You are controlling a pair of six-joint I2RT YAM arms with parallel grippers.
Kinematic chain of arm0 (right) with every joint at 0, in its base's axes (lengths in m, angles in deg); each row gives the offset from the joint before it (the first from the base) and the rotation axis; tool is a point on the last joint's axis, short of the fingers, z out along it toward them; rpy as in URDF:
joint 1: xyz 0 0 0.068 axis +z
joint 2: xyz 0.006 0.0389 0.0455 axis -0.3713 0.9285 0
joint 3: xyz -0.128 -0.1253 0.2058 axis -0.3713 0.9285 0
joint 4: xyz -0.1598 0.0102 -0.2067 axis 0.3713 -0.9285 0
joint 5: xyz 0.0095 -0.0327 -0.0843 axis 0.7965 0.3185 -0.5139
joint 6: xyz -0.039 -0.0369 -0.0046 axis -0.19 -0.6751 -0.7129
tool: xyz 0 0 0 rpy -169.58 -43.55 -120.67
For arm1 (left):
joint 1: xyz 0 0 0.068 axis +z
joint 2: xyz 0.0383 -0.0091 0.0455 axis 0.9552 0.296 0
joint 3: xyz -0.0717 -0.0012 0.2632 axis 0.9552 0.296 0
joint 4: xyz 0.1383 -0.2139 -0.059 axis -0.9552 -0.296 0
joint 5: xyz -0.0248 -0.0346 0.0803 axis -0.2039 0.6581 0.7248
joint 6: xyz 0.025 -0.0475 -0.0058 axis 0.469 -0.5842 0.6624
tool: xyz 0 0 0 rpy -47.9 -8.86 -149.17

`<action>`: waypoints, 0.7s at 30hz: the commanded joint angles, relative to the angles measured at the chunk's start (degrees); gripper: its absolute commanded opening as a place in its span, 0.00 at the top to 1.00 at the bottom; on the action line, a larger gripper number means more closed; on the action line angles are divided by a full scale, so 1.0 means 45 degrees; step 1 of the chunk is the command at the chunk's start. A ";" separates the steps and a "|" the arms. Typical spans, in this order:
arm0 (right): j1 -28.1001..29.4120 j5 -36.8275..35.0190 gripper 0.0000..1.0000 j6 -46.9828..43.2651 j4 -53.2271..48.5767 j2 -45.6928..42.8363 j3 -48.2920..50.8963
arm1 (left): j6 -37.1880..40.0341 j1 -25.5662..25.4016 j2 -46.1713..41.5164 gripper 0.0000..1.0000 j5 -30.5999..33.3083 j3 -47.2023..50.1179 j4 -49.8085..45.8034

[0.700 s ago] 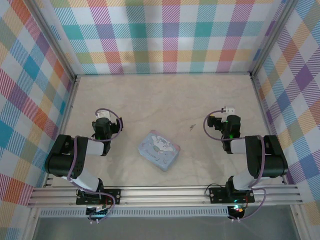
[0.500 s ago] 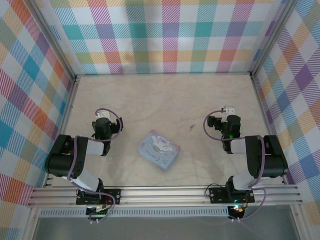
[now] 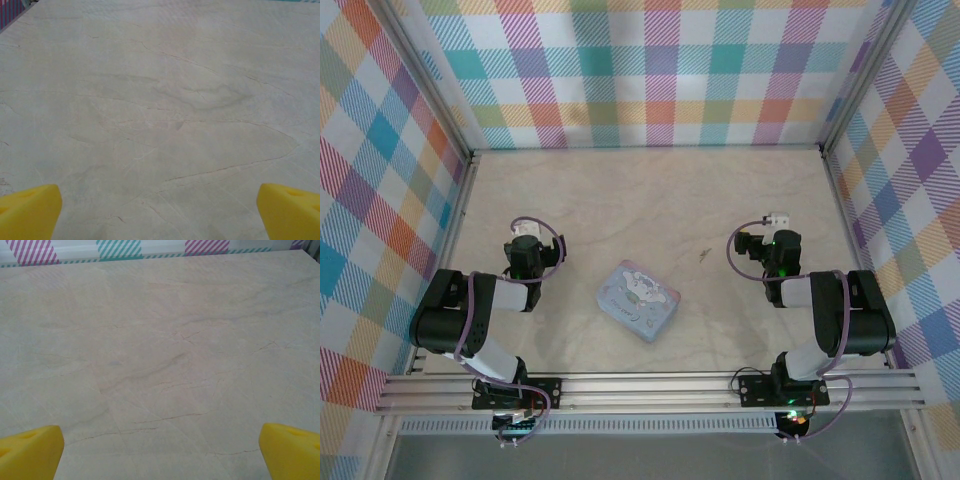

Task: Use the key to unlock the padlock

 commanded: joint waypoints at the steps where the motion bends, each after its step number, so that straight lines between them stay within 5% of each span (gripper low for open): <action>1: -0.0110 0.0177 0.00 0.0155 0.0145 -0.0123 -0.0181 | 0.0155 0.0180 -0.0155 0.00 -0.0138 -0.0152 0.0240; 7: -0.0119 0.0049 0.00 0.0197 0.0127 -0.0210 -0.0202 | 0.0144 0.0200 -0.0235 0.00 -0.0088 -0.0159 0.0206; 14: -0.0130 -0.0815 0.00 0.0819 -0.4806 -0.2779 -0.1794 | -0.0137 0.0193 -0.2010 0.00 0.0679 -0.2349 -0.4790; 19: -0.0158 0.0053 0.00 0.2382 -0.7450 -0.4253 -0.3032 | -0.2200 0.0299 -0.3495 0.00 0.0278 -0.3402 -0.6962; 21: -0.0150 0.0292 0.00 0.4504 -0.9294 -0.4796 -0.3745 | -0.4460 0.0513 -0.3798 0.00 -0.0566 -0.4131 -0.8439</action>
